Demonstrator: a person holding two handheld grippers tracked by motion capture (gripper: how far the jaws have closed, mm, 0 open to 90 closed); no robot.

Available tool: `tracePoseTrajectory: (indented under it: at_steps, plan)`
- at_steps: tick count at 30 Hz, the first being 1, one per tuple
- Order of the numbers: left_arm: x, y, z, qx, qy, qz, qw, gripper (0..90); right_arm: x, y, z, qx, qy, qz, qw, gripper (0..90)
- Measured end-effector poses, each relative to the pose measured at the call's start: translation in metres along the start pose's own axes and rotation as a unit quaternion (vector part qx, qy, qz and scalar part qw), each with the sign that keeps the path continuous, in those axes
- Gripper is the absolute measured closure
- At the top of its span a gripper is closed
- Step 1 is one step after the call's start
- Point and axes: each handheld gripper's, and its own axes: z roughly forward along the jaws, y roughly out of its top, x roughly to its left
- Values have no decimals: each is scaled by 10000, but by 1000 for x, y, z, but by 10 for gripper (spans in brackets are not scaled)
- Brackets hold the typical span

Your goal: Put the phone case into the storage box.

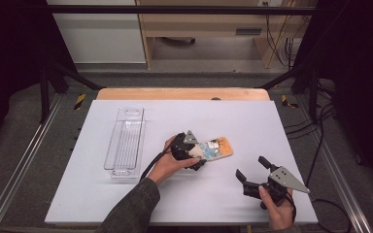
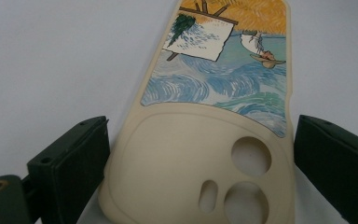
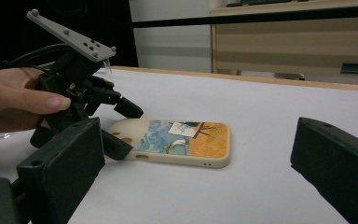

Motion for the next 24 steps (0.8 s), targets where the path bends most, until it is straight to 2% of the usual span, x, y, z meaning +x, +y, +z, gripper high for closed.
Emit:
tracePoseTrajectory:
  at_steps: [5, 6, 11, 19, 24]
  plan:
    - [0, 1, 2, 94, -18, 12, 10000, 35, 0, 0, 0, 1, 2, 12, 10000, 29]
    - [0, 2, 3, 134, -19, 93, 9999, 27, -1, 0, 0, 0, -3, 14, 10000, 29]
    - [1, 2, 2, 139, -40, 118, 9998, 47, -1, 0, 0, -5, -21, 55, 10000, 30]
    - [0, 2, -4, 300, -145, 288, 9990, 89, -2, -1, 0, 7, -54, 54, 10000, 30]
    - [-3, -1, -6, 227, -77, 247, 9994, 113, 0, 0, 0, 27, -48, 40, 10000, 32]
